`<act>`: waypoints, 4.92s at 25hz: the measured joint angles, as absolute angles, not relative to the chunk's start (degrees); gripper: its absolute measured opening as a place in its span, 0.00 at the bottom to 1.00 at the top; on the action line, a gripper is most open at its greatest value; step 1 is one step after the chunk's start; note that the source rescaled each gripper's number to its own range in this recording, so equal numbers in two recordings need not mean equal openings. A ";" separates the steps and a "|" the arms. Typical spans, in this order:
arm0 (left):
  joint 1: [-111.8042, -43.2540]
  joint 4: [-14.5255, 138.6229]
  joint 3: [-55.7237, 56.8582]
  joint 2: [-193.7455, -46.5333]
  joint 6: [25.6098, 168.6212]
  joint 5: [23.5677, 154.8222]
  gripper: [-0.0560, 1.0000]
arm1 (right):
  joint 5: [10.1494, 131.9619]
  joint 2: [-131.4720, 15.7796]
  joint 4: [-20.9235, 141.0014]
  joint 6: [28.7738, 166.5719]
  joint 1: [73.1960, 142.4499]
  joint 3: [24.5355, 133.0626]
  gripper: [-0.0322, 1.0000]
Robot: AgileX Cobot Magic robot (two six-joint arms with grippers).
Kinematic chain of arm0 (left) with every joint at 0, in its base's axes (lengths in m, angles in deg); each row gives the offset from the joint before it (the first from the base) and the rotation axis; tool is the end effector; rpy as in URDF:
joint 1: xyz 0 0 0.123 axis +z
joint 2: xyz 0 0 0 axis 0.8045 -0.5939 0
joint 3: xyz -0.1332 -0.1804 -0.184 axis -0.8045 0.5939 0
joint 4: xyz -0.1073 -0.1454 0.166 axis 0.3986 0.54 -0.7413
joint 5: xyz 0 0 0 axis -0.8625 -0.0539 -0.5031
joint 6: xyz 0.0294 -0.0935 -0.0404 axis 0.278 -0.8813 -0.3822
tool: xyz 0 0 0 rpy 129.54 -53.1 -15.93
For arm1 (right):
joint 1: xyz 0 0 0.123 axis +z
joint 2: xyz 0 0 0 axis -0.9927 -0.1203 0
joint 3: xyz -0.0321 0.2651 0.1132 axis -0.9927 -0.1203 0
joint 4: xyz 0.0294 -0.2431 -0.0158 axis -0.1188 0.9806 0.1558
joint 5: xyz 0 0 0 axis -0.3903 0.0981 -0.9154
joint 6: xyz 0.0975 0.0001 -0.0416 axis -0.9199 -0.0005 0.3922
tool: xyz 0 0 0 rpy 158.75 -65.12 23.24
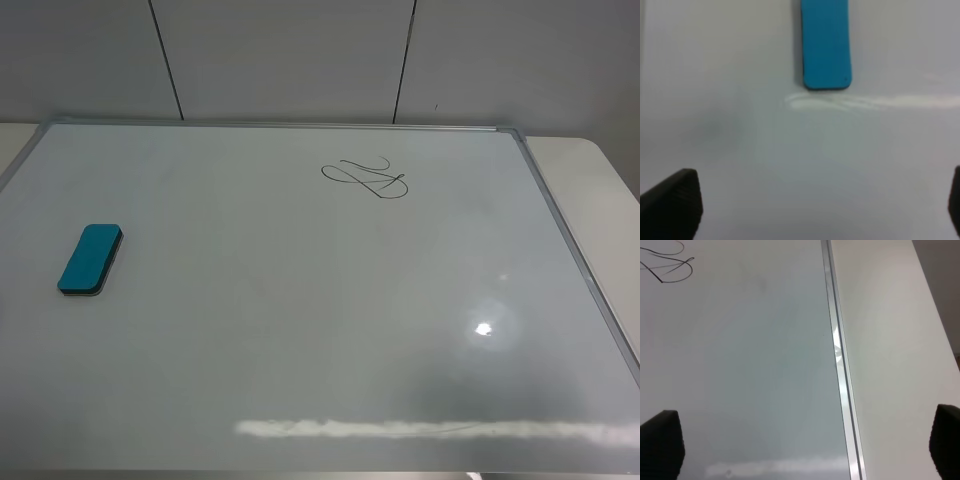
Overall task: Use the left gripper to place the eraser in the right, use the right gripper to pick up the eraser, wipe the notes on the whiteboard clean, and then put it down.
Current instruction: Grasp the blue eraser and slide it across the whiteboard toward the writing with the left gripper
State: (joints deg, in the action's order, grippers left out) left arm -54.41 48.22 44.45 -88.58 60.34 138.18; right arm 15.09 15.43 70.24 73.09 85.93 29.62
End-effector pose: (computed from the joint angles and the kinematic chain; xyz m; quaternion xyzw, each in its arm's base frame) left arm 0.1177 -0.0012 0.2759 -0.0146 0.9502 -0.0069 0.3111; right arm -0.0105 -0.0045 0.2718 -0.0064 0.8616 0.0001 0.5075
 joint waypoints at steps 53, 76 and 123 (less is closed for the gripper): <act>-54.41 44.78 33.65 -148.30 61.15 107.38 0.06 | 15.14 15.43 70.24 73.09 85.93 29.62 0.97; -73.37 44.78 33.17 -150.09 49.29 101.23 0.06 | 15.14 15.43 70.24 73.09 85.93 29.62 0.97; -101.25 35.40 -12.65 -176.52 6.39 121.93 0.05 | 15.14 15.43 71.42 73.09 85.93 29.62 0.97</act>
State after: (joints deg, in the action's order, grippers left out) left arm -101.25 35.40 -12.65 -176.52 6.39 121.93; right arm 15.14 15.43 71.42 73.09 85.93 29.62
